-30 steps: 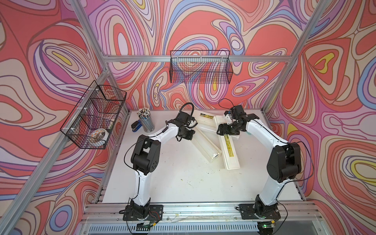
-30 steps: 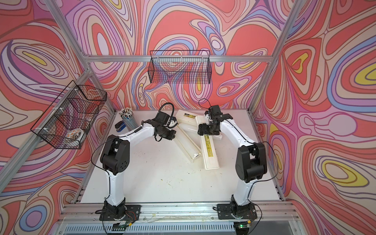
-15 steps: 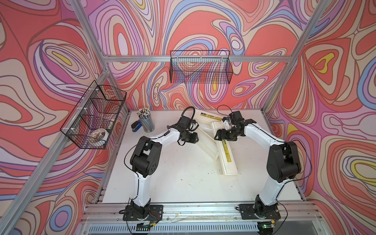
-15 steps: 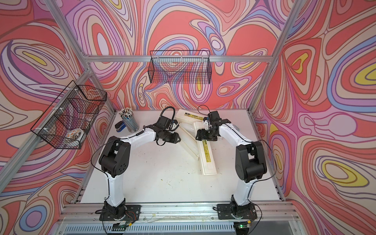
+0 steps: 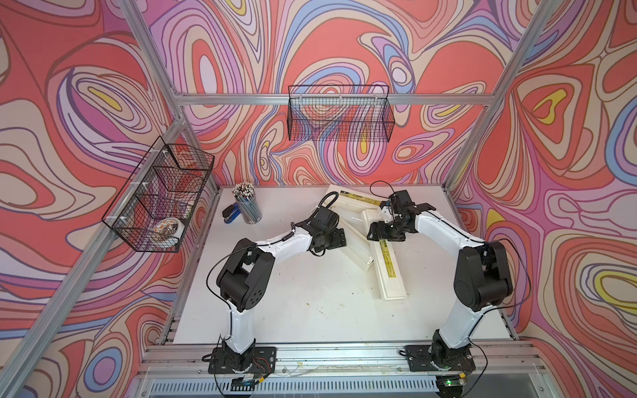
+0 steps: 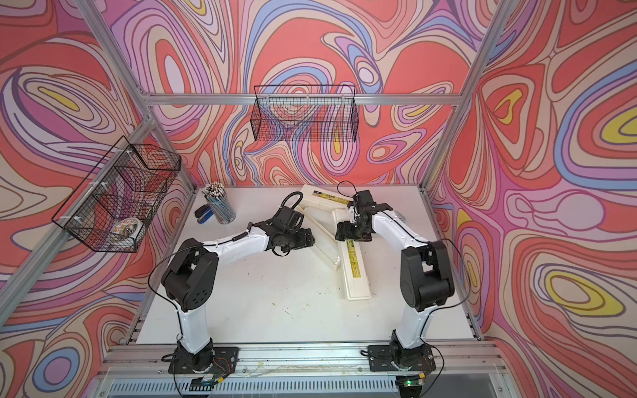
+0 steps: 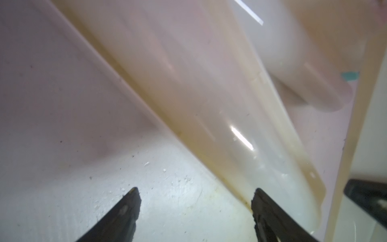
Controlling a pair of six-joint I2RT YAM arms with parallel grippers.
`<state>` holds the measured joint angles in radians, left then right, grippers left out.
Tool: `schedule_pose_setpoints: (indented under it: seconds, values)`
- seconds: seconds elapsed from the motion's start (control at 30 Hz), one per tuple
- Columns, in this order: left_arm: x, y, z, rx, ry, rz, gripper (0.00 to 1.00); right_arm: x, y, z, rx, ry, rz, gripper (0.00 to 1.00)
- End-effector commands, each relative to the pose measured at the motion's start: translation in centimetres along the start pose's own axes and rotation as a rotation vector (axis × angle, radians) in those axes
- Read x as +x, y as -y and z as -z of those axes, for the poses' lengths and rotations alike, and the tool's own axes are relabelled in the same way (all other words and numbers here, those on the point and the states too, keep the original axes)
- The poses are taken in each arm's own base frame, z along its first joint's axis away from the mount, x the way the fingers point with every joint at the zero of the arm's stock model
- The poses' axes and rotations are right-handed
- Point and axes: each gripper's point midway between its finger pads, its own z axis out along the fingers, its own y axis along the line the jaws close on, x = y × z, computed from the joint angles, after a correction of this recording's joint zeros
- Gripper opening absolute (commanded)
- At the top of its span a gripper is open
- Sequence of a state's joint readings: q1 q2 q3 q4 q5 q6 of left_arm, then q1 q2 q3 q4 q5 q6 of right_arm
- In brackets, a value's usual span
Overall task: Put plastic wrap rolls into dispensers
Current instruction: Adjust the plastic wrap cutting box at the center of the board.
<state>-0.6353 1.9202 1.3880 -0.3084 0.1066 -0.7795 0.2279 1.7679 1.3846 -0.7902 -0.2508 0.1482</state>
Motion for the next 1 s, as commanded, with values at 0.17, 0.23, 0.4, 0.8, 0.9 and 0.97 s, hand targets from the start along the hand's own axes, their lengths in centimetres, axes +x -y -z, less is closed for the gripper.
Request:
schedule_pose_setpoints:
  seconds: [0.17,0.23,0.4,0.8,0.9,0.97]
  values:
    - [-1.3,0.9,1.4,-0.181,0.139,0.157,1.0,-1.3,1.9,5.6,0.089,0.161,-0.073,0.38]
    - [-1.0,1.0,0.3,-0.221,0.116,0.168,1.0,-1.4,2.4,6.0,0.107,0.173,-0.088,0.38]
    - [-1.0,1.0,-1.1,-0.366,0.162,0.188,1.0,-1.2,3.0,7.2,0.101,0.222,-0.131,0.38]
    - [0.2,0.6,-4.3,-0.473,0.204,0.154,1.0,-0.9,3.7,8.2,0.09,0.249,-0.118,0.37]
    - [0.8,0.2,-5.1,-0.485,0.173,0.116,1.0,-1.0,3.5,8.3,0.075,0.252,-0.115,0.37]
    - [1.4,0.2,-5.3,-0.479,0.14,0.065,0.99,-0.9,3.5,8.0,0.069,0.245,-0.111,0.38]
